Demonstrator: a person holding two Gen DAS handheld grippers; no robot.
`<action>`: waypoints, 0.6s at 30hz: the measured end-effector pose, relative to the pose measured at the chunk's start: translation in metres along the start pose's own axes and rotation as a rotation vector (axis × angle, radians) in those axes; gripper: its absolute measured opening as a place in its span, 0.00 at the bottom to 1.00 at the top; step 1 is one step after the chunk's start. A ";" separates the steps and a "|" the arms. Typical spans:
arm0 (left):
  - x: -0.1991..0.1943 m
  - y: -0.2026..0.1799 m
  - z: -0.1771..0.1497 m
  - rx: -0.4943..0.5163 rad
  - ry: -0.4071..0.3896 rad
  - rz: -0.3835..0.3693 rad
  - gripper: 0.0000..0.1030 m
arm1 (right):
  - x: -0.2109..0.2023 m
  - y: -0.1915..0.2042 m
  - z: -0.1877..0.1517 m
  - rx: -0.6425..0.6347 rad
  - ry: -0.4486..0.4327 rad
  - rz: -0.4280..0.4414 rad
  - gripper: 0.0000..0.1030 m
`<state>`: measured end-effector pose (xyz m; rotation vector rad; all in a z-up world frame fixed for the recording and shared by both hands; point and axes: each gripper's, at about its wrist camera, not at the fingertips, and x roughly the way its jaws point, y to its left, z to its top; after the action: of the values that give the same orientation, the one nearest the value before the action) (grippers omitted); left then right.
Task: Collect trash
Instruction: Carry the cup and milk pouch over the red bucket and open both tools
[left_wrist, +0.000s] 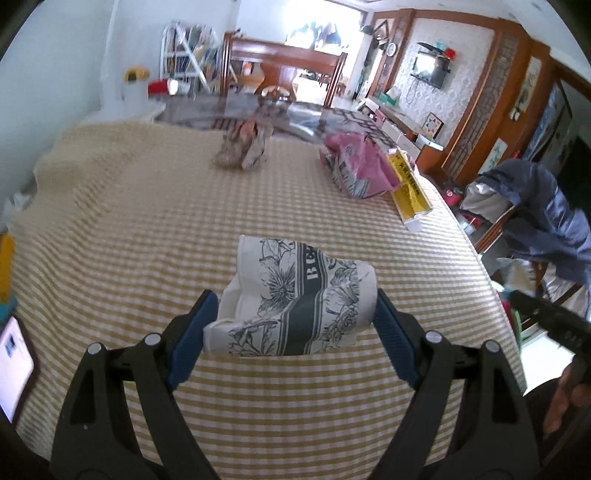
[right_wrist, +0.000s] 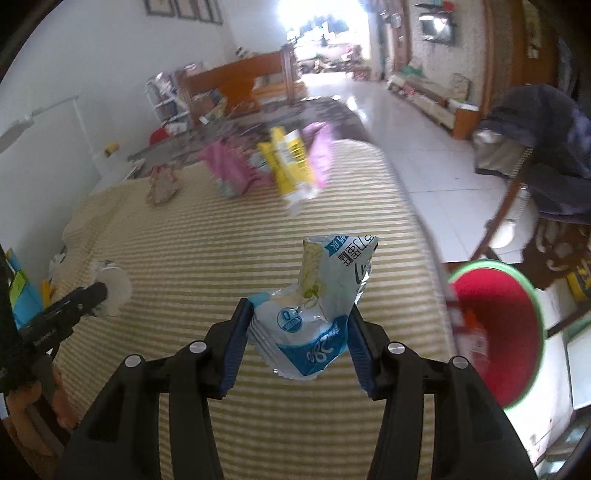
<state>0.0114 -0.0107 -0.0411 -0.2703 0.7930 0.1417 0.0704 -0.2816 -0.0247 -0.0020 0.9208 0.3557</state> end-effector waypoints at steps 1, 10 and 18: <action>-0.002 -0.002 0.001 0.005 -0.001 0.001 0.79 | -0.006 -0.008 -0.002 0.016 -0.008 -0.008 0.48; -0.031 -0.038 0.011 0.056 -0.056 -0.036 0.79 | -0.041 -0.054 -0.016 0.147 -0.053 0.002 0.48; -0.048 -0.075 0.015 0.108 -0.073 -0.102 0.79 | -0.057 -0.076 -0.025 0.214 -0.085 0.024 0.49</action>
<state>0.0053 -0.0791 0.0170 -0.2020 0.7101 0.0124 0.0427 -0.3737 -0.0066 0.2190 0.8718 0.2765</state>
